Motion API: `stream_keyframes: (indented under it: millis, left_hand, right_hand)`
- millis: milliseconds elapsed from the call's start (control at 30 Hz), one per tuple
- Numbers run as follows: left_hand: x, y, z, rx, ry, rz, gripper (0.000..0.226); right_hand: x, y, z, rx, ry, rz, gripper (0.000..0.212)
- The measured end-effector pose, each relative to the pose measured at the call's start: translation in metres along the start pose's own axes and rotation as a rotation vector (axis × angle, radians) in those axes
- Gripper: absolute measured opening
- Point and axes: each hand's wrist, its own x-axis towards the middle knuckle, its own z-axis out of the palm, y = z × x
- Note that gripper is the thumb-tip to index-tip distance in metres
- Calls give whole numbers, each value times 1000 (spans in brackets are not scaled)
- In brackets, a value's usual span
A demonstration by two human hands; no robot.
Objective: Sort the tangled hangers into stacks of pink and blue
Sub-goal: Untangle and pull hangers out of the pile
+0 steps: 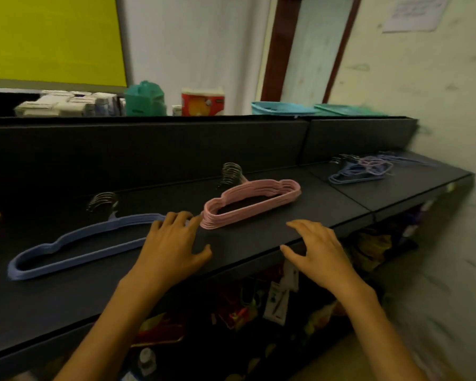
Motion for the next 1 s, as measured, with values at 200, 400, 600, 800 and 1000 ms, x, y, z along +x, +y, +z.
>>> stream_keyframes:
  millis: [200,400,600,800,1000]
  left_hand:
    - [58,97,26,-40,37,133,70]
    - [121,204,63,-48,21,217,77]
    - [183,296,100,-38,13,259,75]
    - [248,369,120,-41,-10,305,74]
    - [313,421,150,-46,-14,329,74]
  right_hand:
    - [-8,106,-21,-22,23,91,56]
    - [-14,238,-44,-53,37,168,55]
    - [-16,356,-56,-72,43,239,55]
    - [-1,439,-69,-41,67,276,54]
    - [26,512,-66,-51,58,299,55]
